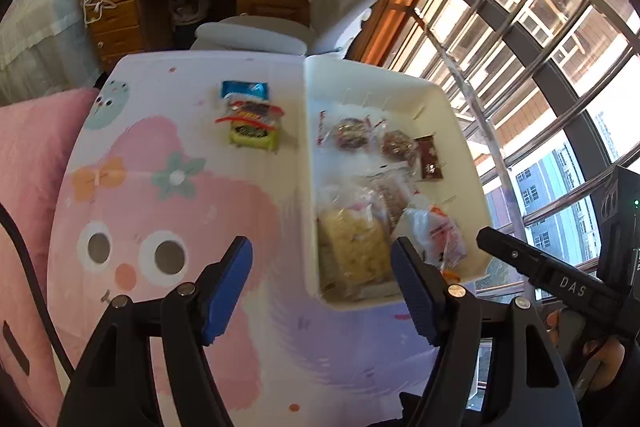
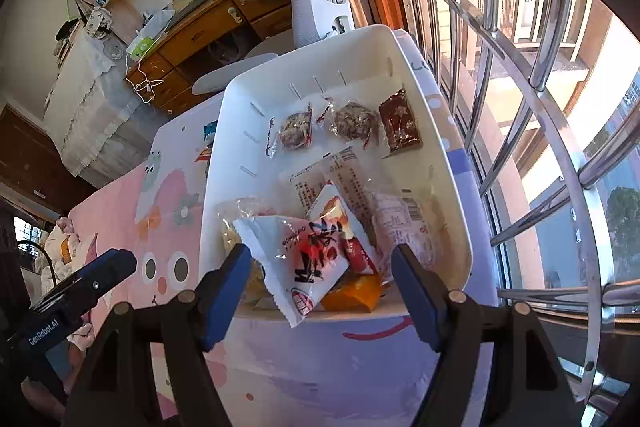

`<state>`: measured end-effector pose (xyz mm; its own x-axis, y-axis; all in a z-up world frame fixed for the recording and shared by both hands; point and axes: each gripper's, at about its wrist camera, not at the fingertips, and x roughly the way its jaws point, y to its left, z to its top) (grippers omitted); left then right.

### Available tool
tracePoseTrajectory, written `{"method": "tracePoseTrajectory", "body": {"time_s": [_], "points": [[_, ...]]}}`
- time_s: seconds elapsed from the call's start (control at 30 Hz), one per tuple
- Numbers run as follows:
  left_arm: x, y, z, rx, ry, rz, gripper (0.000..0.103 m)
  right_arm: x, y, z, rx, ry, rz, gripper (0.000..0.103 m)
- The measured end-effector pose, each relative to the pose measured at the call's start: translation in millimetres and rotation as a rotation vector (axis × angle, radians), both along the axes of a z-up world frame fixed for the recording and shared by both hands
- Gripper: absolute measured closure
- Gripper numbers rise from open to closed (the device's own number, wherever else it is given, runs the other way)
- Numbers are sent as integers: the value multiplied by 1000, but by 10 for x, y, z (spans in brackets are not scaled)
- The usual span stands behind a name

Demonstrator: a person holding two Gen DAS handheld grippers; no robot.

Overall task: Organize snacks
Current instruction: 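Withdraw both tools back from the tray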

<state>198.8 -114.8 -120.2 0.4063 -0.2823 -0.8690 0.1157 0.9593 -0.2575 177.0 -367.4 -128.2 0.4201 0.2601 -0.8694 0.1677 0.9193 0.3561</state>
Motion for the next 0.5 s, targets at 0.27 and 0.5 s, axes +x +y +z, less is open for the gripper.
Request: {"method": "tracePoseTrajectory", "body": {"time_s": [0.27, 0.5], "points": [[-203, 571, 5, 8, 25, 1, 32, -103, 438, -56, 14, 60, -24, 30], [-315, 1054, 87, 18, 36, -51, 32, -224, 932, -41, 26, 79, -59, 30]]}}
